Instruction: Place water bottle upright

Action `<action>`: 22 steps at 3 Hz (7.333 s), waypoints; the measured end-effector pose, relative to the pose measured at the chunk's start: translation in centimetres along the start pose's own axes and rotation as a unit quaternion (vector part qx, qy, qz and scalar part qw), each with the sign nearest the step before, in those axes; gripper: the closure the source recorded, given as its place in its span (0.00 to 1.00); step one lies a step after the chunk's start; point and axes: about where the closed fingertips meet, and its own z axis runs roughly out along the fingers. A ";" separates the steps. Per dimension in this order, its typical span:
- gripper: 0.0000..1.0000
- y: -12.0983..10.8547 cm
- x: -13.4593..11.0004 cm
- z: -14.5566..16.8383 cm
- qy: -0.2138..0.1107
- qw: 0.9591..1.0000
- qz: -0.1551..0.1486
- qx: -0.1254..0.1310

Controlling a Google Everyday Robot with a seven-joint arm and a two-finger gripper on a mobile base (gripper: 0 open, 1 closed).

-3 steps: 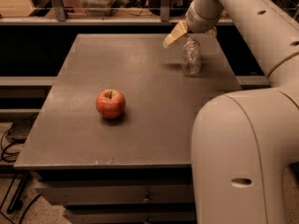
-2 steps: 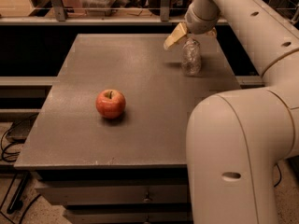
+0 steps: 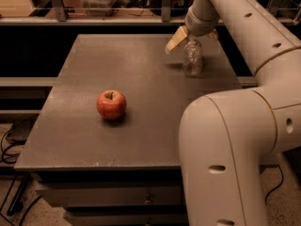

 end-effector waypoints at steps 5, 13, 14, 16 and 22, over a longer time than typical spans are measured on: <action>0.88 0.0 0.5 -0.7 0.015 1.000 -0.008 -0.020; 1.00 9.7 0.8 -13.7 -0.250 0.900 -0.327 -0.143; 1.00 10.2 1.1 -14.1 -0.278 0.882 -0.352 -0.144; 1.00 9.6 1.6 -15.3 -0.383 0.829 -0.369 -0.174; 1.00 4.6 2.8 -16.5 -0.579 0.725 -0.298 -0.224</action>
Offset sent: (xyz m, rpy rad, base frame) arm -0.0030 -0.0138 0.0076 -0.0009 0.0854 0.0047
